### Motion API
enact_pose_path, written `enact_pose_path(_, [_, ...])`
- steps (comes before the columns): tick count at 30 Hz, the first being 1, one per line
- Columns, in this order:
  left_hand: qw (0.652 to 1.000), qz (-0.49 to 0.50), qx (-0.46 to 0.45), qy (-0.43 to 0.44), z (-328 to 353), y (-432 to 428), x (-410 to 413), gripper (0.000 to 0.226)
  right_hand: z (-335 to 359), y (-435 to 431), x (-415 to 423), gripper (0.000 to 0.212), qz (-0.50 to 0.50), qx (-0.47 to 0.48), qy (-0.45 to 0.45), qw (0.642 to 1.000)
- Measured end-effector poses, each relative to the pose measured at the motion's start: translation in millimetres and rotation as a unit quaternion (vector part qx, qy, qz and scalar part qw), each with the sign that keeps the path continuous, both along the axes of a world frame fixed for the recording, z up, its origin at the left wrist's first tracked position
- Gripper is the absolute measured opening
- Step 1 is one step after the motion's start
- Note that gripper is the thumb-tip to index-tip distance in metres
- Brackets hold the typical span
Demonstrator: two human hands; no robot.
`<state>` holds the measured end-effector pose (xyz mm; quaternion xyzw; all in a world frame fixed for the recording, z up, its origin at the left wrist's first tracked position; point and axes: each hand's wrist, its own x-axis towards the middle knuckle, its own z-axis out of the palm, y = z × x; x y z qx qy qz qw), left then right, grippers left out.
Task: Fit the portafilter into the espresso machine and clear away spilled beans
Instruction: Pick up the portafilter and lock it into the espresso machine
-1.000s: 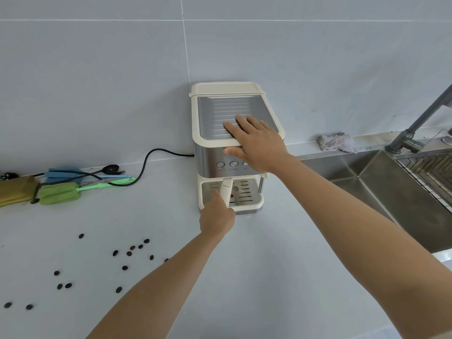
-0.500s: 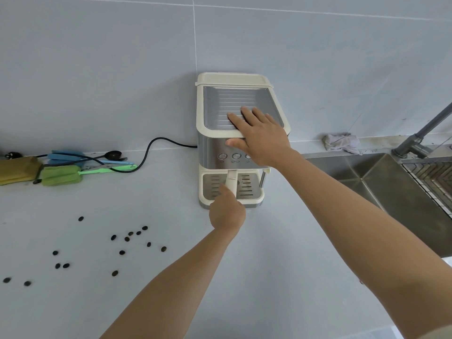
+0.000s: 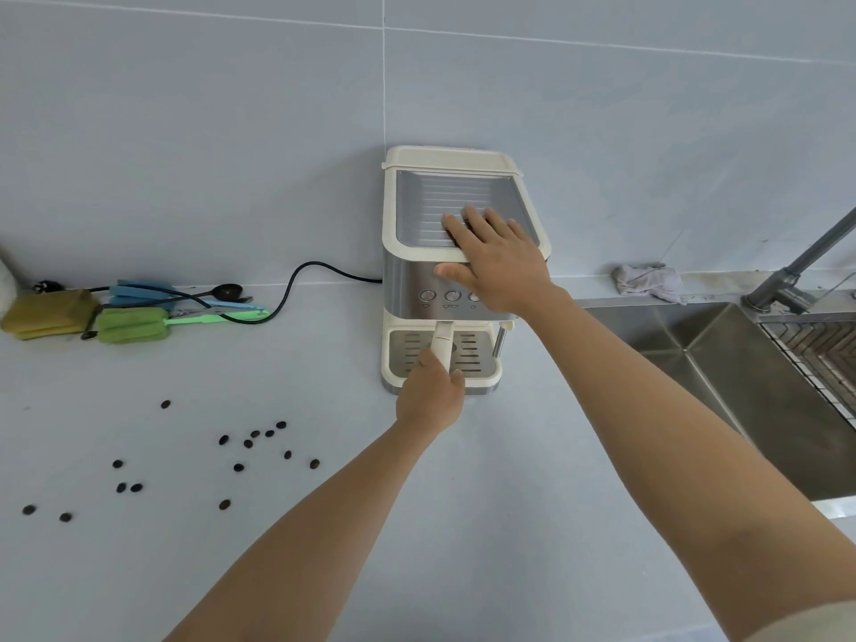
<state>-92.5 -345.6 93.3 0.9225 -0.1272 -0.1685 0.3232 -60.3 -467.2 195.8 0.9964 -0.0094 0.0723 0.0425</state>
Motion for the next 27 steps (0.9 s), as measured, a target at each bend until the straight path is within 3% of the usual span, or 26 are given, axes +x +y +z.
enact_pose_path(8, [0.971, -0.093, 0.138, -0.173, -11.4, 37.4, 5.2, 0.065, -17.6, 26.3, -9.9, 0.062, -0.049, 0.052, -0.052, 0.996])
enact_pose_path(20, [0.942, -0.011, 0.16, -0.296, -13.6, 153.9, 56.3, 0.064, -26.9, 98.2, -17.2, 0.067, 0.001, 0.124, -0.048, 0.991])
enact_pose_path(27, [0.935, 0.032, 0.207, -0.286, -18.1, 240.7, 86.6, 0.064, -35.1, 167.9, -2.9, 0.069, 0.035, 0.134, -0.042, 0.989])
